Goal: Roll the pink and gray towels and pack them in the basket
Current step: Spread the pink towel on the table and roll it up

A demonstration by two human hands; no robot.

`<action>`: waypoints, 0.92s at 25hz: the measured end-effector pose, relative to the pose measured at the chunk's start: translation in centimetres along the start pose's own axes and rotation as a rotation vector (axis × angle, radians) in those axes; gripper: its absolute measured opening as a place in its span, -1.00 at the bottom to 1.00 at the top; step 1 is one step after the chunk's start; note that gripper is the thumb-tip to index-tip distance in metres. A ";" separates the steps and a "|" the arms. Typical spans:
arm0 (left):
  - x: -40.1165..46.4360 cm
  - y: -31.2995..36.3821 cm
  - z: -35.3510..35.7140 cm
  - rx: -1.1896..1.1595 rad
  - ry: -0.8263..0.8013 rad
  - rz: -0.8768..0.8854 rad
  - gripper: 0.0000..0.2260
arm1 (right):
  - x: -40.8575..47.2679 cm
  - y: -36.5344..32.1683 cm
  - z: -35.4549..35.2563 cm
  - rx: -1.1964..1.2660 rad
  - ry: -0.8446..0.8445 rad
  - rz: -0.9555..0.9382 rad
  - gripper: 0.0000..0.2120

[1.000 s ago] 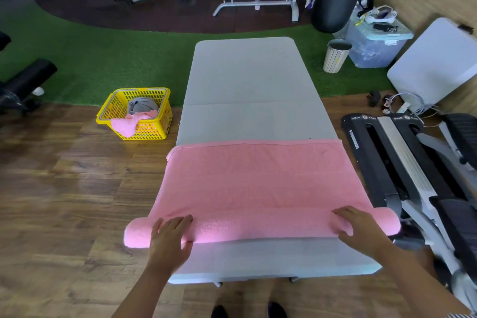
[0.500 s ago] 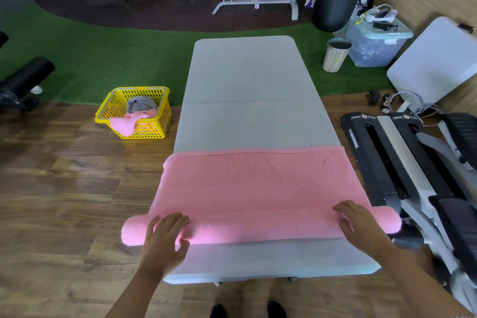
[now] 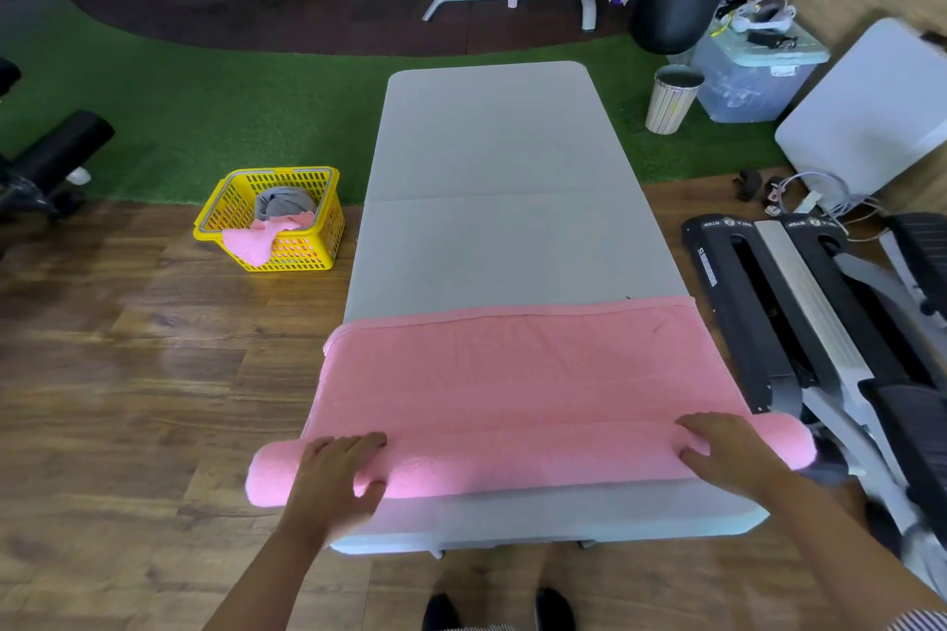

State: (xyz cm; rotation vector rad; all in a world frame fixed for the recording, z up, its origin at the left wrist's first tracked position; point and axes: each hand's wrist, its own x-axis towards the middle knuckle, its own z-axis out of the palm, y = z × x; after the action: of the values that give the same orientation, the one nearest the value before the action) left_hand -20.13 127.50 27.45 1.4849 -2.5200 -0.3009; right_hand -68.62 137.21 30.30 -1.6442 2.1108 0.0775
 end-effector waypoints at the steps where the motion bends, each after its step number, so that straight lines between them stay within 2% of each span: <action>1: -0.1 -0.2 -0.1 0.012 0.021 0.014 -0.59 | 0.1 -0.1 -0.1 -0.027 -0.009 -0.003 -0.57; 3: -0.4 -0.3 -0.4 0.063 0.081 -0.039 -0.55 | 0.1 -0.7 0.0 -0.059 0.054 -0.027 -0.61; 6: -1.0 -0.3 -0.4 0.069 0.200 -0.171 -0.54 | 0.5 -2.0 1.5 -0.125 0.332 -0.094 -0.62; 8: -1.5 -0.7 0.0 0.048 0.215 -0.165 -0.54 | 0.6 -3.4 2.7 -0.154 0.413 -0.147 -0.62; 10: -1.6 -1.2 0.3 0.057 0.192 -0.126 -0.50 | 0.5 -4.3 3.3 -0.174 0.359 -0.206 -0.65; 13: -1.0 -1.3 -0.2 0.070 0.129 -0.140 -0.36 | 0.9 -3.8 3.6 -0.168 0.247 -0.227 -0.50; 14: -0.7 -1.2 -0.4 0.059 0.116 -0.148 -0.39 | 1.0 -3.6 3.3 -0.128 0.224 -0.201 -0.49; 17: -0.4 -1.2 -0.9 0.093 0.136 -0.137 -0.65 | 1.4 -3.5 2.0 -0.054 0.120 -0.148 -0.52; 20: -0.3 -1.3 -1.0 0.115 0.161 -0.112 -0.61 | 1.4 -3.5 1.0 0.047 0.002 -0.174 -0.51; 23: 0.0 -1.0 -0.7 0.130 0.222 -0.149 -0.61 | 1.0 -2.2 0.7 0.011 0.086 -0.162 -0.39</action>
State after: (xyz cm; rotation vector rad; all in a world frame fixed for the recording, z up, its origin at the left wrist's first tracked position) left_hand -19.13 127.00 27.86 1.6579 -2.2982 0.0080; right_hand -66.53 135.91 29.81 -1.8351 2.0264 -0.0572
